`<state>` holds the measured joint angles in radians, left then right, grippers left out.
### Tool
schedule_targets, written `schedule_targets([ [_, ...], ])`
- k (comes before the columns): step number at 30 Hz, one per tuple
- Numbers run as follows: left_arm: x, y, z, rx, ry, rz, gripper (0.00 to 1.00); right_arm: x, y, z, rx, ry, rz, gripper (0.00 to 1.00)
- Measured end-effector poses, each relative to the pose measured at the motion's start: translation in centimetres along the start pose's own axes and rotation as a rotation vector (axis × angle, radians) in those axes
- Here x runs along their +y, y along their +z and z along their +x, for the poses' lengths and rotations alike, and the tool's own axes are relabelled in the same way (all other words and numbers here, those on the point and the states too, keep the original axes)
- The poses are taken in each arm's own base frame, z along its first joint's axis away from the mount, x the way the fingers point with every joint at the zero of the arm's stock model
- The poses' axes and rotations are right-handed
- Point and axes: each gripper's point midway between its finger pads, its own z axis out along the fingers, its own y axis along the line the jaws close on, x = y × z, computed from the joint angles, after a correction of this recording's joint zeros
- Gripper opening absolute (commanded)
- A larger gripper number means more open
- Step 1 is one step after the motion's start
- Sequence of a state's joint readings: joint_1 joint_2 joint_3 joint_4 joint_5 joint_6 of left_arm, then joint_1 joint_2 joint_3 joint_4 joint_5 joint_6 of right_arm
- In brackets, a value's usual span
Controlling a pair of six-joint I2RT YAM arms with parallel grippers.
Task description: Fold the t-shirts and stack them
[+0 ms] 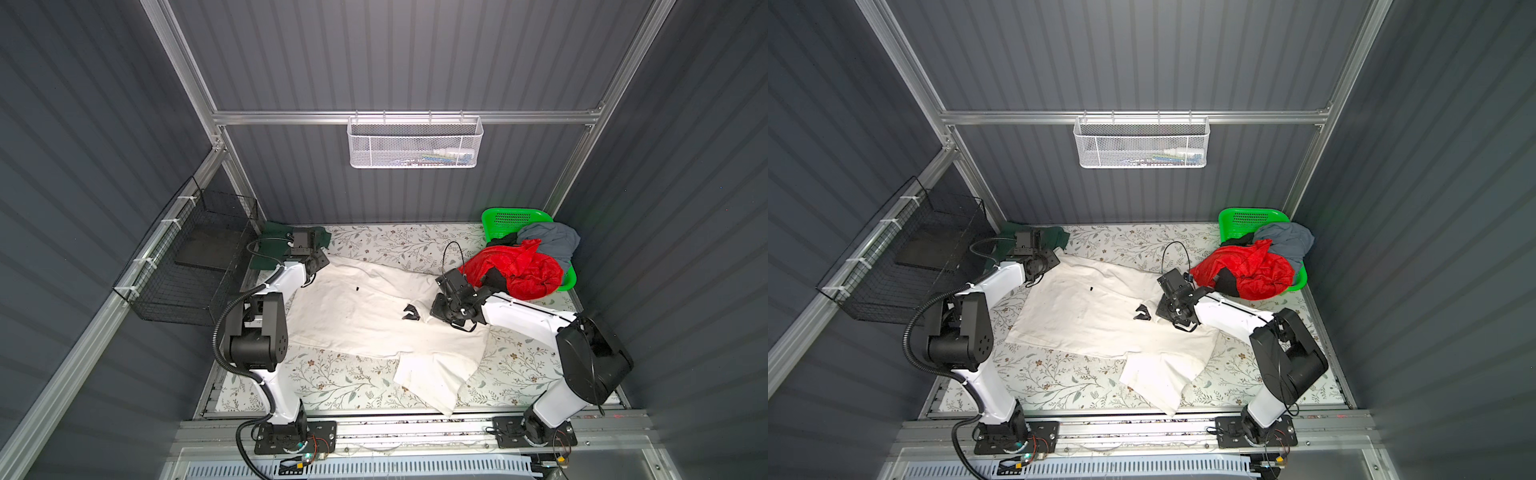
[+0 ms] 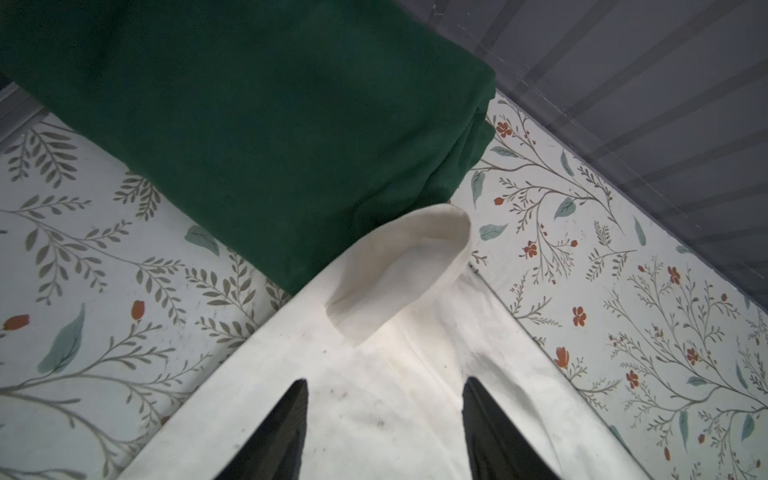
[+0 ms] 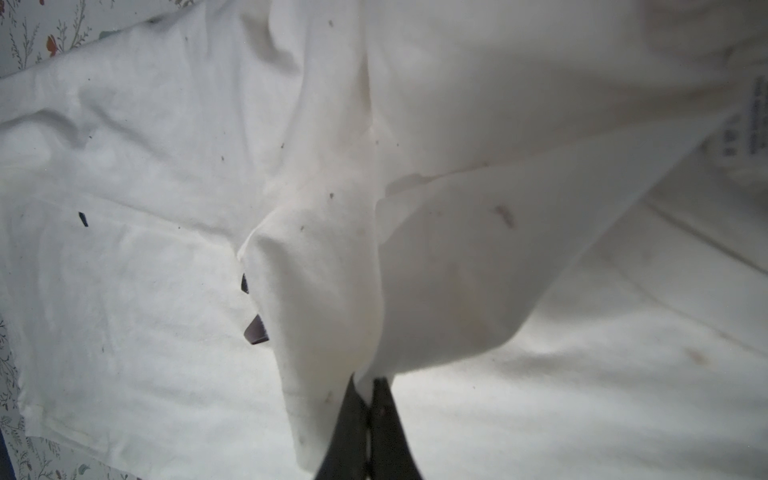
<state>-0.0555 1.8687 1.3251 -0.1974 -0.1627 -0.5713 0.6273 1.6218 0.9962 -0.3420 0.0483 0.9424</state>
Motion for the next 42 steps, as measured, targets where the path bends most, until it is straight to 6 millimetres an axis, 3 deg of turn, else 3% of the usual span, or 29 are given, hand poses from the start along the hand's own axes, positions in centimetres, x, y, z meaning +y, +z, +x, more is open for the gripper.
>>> schedule_targets([
  [5, -1.5, 3.6, -0.5, 0.048, 0.046, 0.027, 0.57, -0.3, -0.5, 0.1, -0.010, 0.001, -0.008, 0.00],
  [11, -1.8, 5.6, 0.1, 0.102, 0.105, 0.019, 0.50, -1.1, -1.2, 0.6, -0.017, 0.002, -0.007, 0.00],
  [16, -2.6, 6.6, -0.5, 0.116, 0.148, 0.033, 0.39, -1.6, -0.9, 0.9, -0.009, 0.005, 0.001, 0.00],
  [19, -2.7, 7.1, -0.5, 0.129, 0.170, 0.024, 0.27, -1.5, -0.9, 0.9, -0.010, 0.006, 0.000, 0.00],
  [29, -1.4, 7.0, -0.3, 0.157, 0.214, -0.050, 0.24, -1.5, -0.9, 0.8, -0.014, 0.004, -0.001, 0.00],
  [31, -1.1, 7.0, -0.4, 0.156, 0.219, -0.069, 0.15, -1.6, -0.9, 0.8, -0.016, 0.003, 0.002, 0.00],
  [34, -0.5, 6.9, -0.3, 0.159, 0.230, -0.096, 0.12, -1.8, -0.9, 0.7, -0.020, -0.001, 0.015, 0.00],
  [36, -0.3, 6.7, -0.3, 0.161, 0.238, -0.106, 0.02, -2.1, -0.9, 0.8, -0.020, -0.005, 0.028, 0.00],
  [42, -0.1, 5.1, -0.7, 0.155, 0.240, -0.115, 0.02, -2.0, -1.7, 0.0, -0.036, -0.035, 0.060, 0.00],
])
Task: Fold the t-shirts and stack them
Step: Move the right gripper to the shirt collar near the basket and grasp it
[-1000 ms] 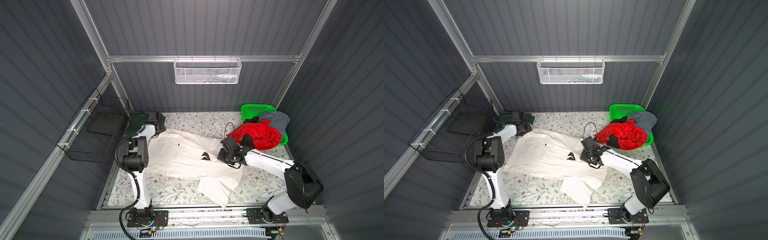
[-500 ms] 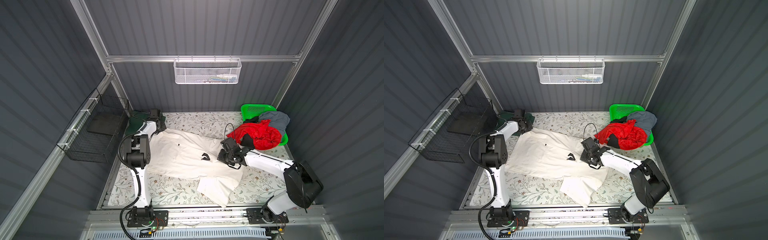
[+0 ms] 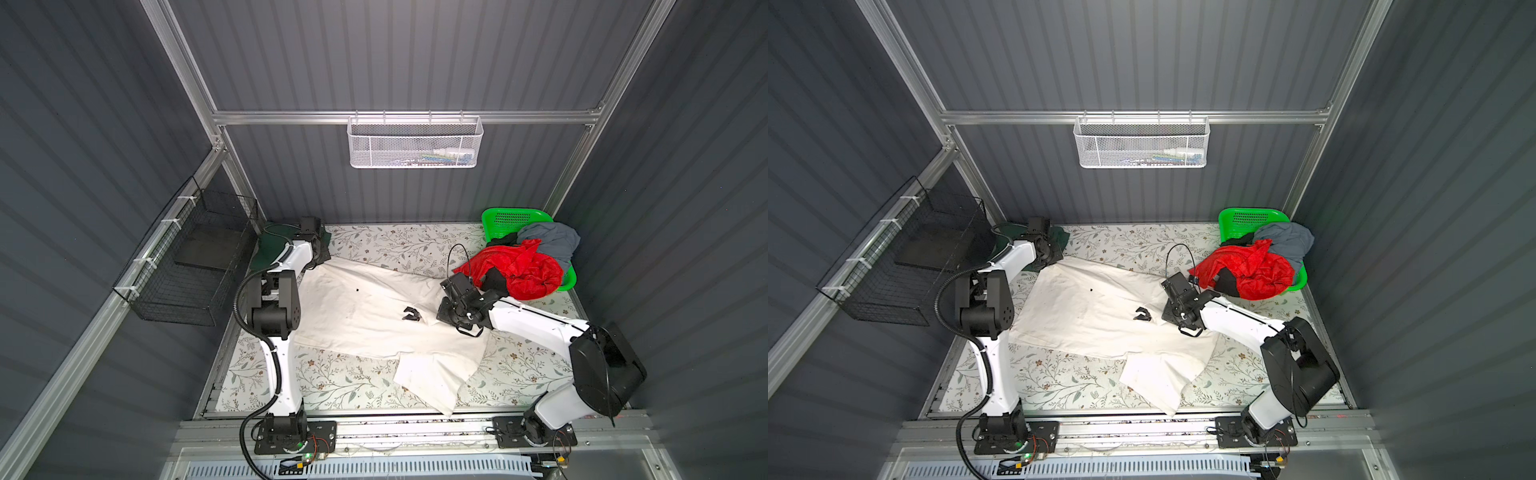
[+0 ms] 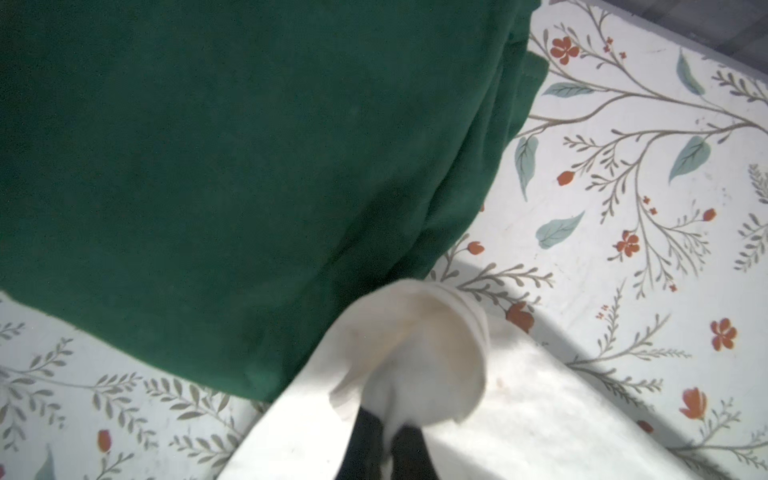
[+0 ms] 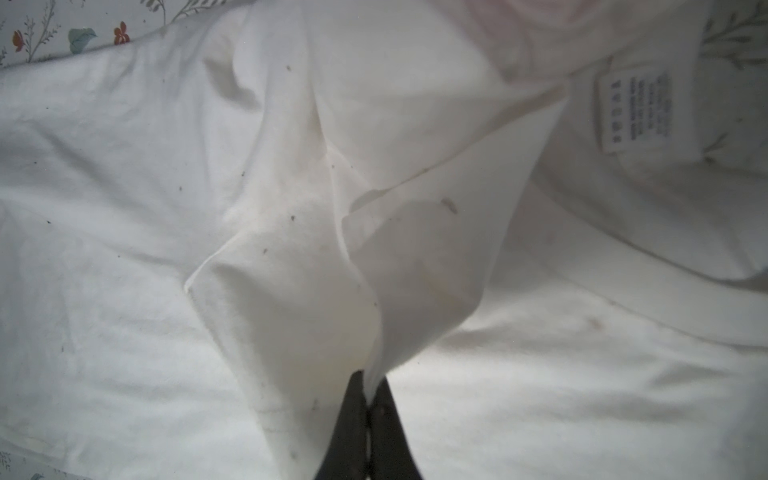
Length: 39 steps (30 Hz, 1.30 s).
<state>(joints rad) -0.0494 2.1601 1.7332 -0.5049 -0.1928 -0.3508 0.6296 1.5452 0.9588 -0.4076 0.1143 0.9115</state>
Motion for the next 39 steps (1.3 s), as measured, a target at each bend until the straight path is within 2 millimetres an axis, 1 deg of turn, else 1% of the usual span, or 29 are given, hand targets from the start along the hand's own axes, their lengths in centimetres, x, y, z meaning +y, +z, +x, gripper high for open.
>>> schedule_targets([
  [2, 0.3, -0.9, -0.2, -0.010, -0.001, -0.007, 0.03, 0.0, -0.2, 0.0, -0.001, -0.008, 0.002, 0.00],
  [4, 0.4, -1.8, -0.5, -0.025, -0.003, -0.010, 0.07, -0.2, -0.3, 0.0, 0.001, -0.013, 0.007, 0.00],
  [5, 0.5, -2.2, -0.6, -0.031, -0.004, -0.009, 0.13, -0.2, -0.3, 0.0, 0.001, -0.017, 0.010, 0.07],
  [6, 0.6, -2.5, -0.6, -0.034, -0.005, -0.011, 0.26, -0.3, -0.3, 0.1, 0.004, -0.021, 0.012, 0.31],
  [7, 0.6, -2.6, -0.7, -0.037, -0.006, -0.014, 0.38, -0.3, -0.4, 0.1, 0.006, -0.023, 0.011, 0.48],
  [10, 1.0, -2.4, -0.5, -0.029, -0.012, -0.022, 0.41, -0.4, -0.3, 0.4, 0.034, -0.038, -0.001, 0.54],
  [11, 1.2, -2.2, -0.4, -0.023, -0.014, -0.026, 0.52, -0.3, -0.4, 0.3, 0.043, -0.040, -0.010, 0.56],
  [12, 1.4, -2.0, -0.3, -0.015, -0.020, -0.031, 0.55, -0.4, -0.5, 0.0, 0.048, -0.036, -0.020, 0.58],
  [15, 1.8, -1.8, 0.0, -0.015, -0.039, -0.036, 0.53, -0.9, -1.5, -1.3, 0.031, -0.022, -0.039, 0.57],
  [16, 1.9, -1.9, 0.1, -0.024, -0.046, -0.036, 0.54, -1.2, -2.0, -2.1, 0.016, -0.019, -0.044, 0.55],
  [18, 2.2, -2.3, 0.7, -0.025, -0.054, -0.035, 0.57, -1.5, -3.0, -3.7, -0.014, -0.008, -0.055, 0.55],
  [20, 2.2, -3.2, 0.8, -0.036, -0.065, -0.021, 0.62, -1.9, -3.7, -5.8, -0.050, 0.002, -0.054, 0.55],
  [21, 2.0, -3.8, 0.6, -0.047, -0.071, -0.001, 0.62, -2.1, -3.8, -6.7, -0.061, 0.002, -0.047, 0.55],
  [23, 1.2, -5.2, -0.1, -0.078, -0.081, 0.053, 0.62, -2.2, -3.7, -8.3, -0.075, -0.006, -0.033, 0.54],
  [26, -0.3, -7.1, -1.0, -0.132, -0.081, 0.132, 0.64, -2.2, -2.4, -10.0, -0.073, -0.020, -0.014, 0.53],
  [27, -1.1, -7.6, -1.0, -0.149, -0.074, 0.164, 0.64, -2.2, -1.9, -10.4, -0.067, -0.026, -0.006, 0.52],
  [29, -2.8, -8.1, -0.7, -0.155, -0.054, 0.211, 0.64, -2.3, -0.7, -11.0, -0.047, -0.039, 0.007, 0.49],
  [30, -3.6, -8.0, -0.5, -0.154, -0.044, 0.232, 0.64, -2.3, -0.2, -11.2, -0.039, -0.042, 0.008, 0.46],
  [31, -4.4, -7.9, -0.2, -0.149, -0.033, 0.251, 0.64, -2.2, 0.0, -11.3, -0.034, -0.048, 0.009, 0.46],
  [33, -5.7, -7.3, 0.6, -0.127, -0.013, 0.278, 0.64, -2.1, 0.6, -11.5, -0.022, -0.058, 0.006, 0.43],
  [37, -7.7, -4.6, 3.5, -0.042, 0.028, 0.299, 0.64, -1.8, 1.3, -11.8, -0.004, -0.066, -0.007, 0.36],
  [39, -8.0, -3.1, 4.9, 0.000, 0.040, 0.296, 0.64, -1.9, 1.5, -11.9, 0.002, -0.066, -0.008, 0.33],
])
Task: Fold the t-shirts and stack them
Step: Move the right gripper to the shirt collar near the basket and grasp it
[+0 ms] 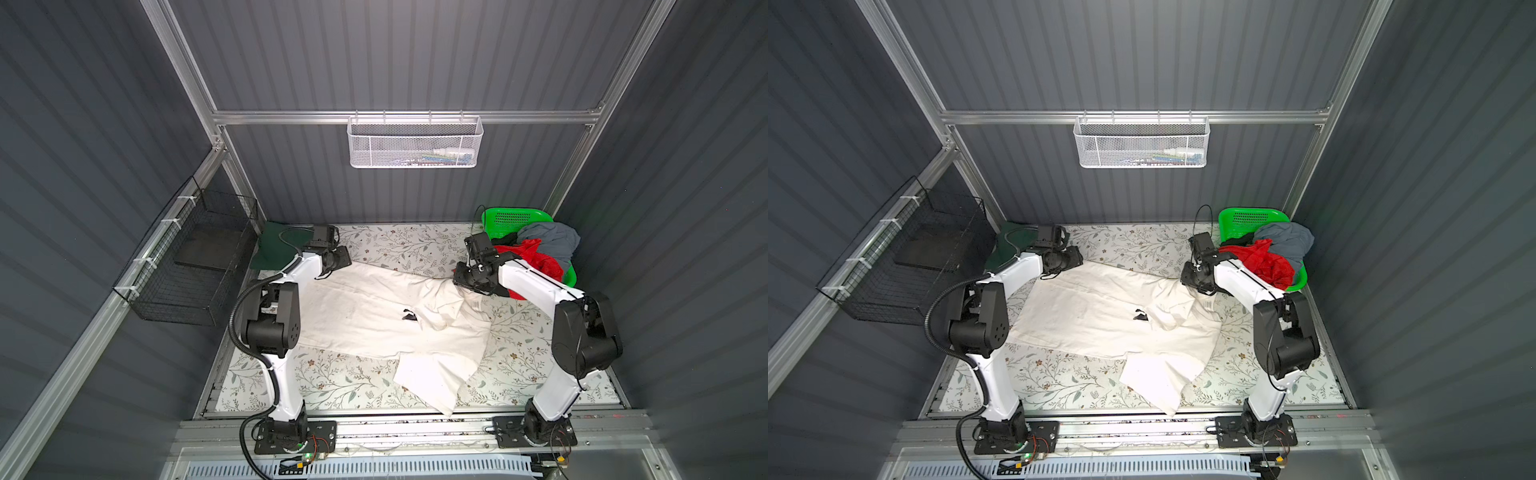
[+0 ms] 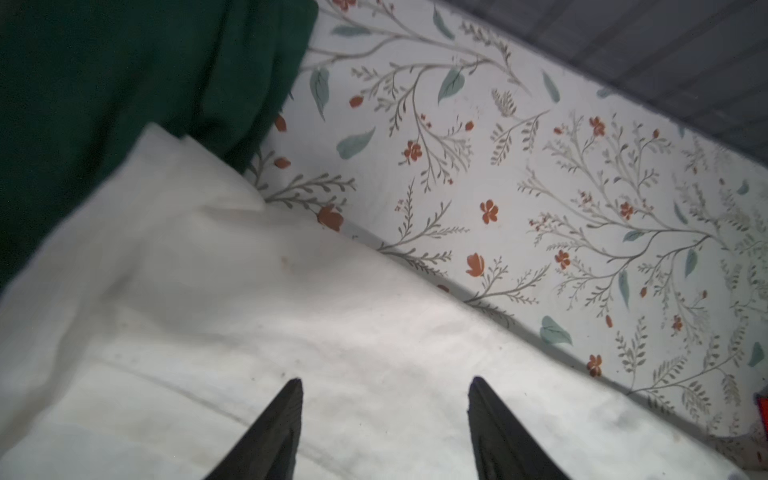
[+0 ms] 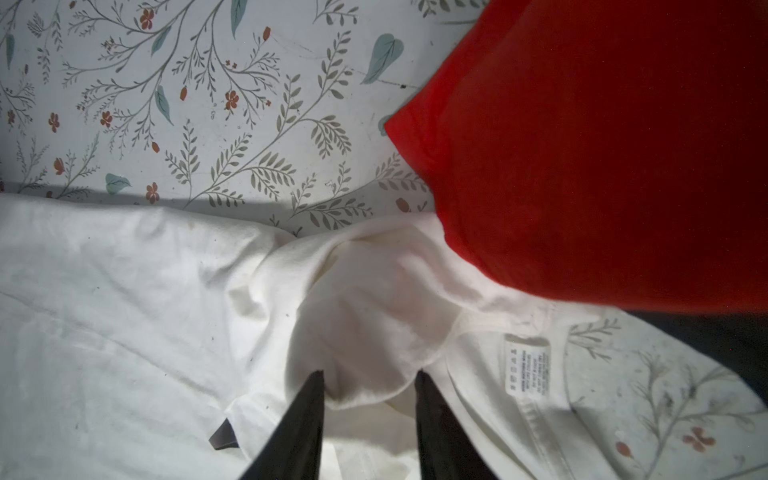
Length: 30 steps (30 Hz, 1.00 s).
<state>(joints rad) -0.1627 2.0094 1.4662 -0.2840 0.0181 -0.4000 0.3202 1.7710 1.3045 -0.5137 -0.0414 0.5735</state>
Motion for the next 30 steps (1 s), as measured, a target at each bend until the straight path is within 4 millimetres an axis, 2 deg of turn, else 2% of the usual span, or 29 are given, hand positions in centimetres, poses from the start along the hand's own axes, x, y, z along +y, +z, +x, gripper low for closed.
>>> schedule_targets([
  [5, 0.9, 2.5, 1.7, 0.065, 0.001, -0.022, 0.64, -0.4, 0.3, 0.0, 0.014, 0.006, -0.001, 0.35],
  [8, 0.9, 3.2, 1.7, 0.072, 0.003, -0.026, 0.65, -0.4, 0.3, 0.1, 0.024, 0.013, -0.017, 0.44],
  [12, 1.1, 3.9, 1.8, 0.081, 0.003, -0.034, 0.65, -0.1, 0.0, 0.5, 0.035, 0.036, -0.064, 0.45],
  [23, 1.7, 4.1, 1.5, 0.071, 0.011, -0.071, 0.65, 1.8, -0.6, -0.1, 0.021, 0.086, -0.167, 0.46],
  [30, 1.9, 4.1, 1.4, 0.065, 0.012, -0.087, 0.65, 1.9, -0.6, -0.2, 0.008, 0.111, -0.182, 0.51],
])
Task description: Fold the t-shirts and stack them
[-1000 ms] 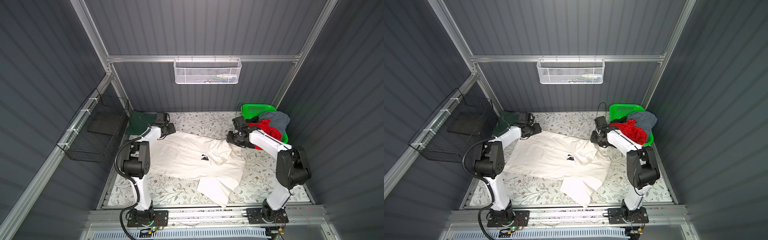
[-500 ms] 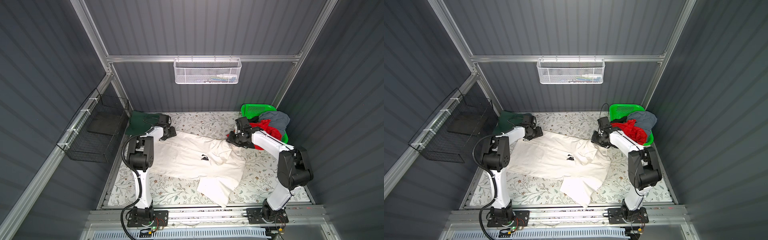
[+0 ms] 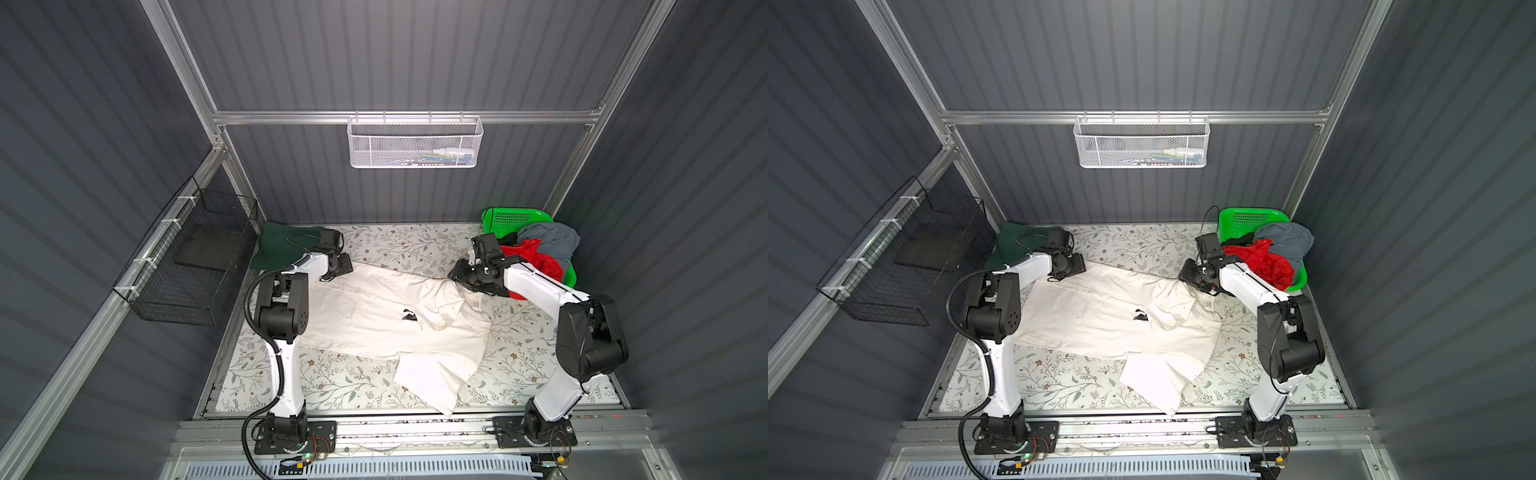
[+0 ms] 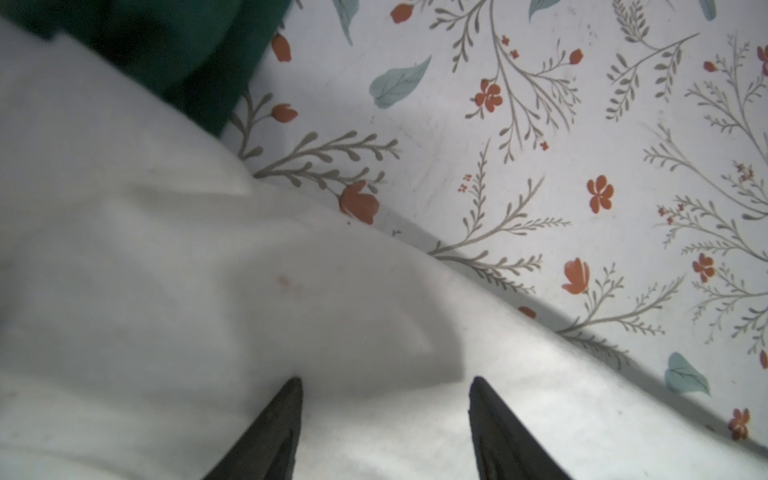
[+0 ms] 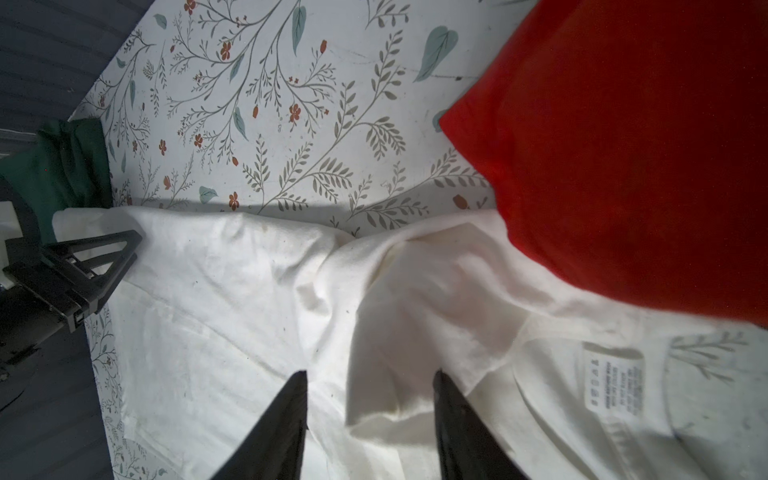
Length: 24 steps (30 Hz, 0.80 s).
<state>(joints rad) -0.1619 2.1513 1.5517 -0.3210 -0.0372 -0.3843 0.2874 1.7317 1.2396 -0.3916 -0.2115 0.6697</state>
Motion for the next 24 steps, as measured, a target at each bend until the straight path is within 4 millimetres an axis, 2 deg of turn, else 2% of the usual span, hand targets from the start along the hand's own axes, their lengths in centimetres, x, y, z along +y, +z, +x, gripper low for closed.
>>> schedule_targets([
  [10, 0.1, 0.0, 0.0, -0.002, 0.000, -0.005, 0.65, -0.9, 2.2, 0.7, 0.048, 0.023, 0.025, 0.47],
  [13, 0.1, 0.0, 0.0, -0.003, 0.000, -0.007, 0.65, -1.1, 2.7, 0.9, 0.060, 0.039, 0.028, 0.38],
  [20, 0.5, 0.0, -0.2, -0.003, -0.007, -0.009, 0.66, -1.3, 2.8, 0.4, 0.035, 0.036, 0.038, 0.00],
  [24, 1.7, 0.0, -0.6, -0.007, -0.033, -0.021, 0.62, -2.0, 2.6, 0.1, 0.016, 0.017, 0.084, 0.00],
])
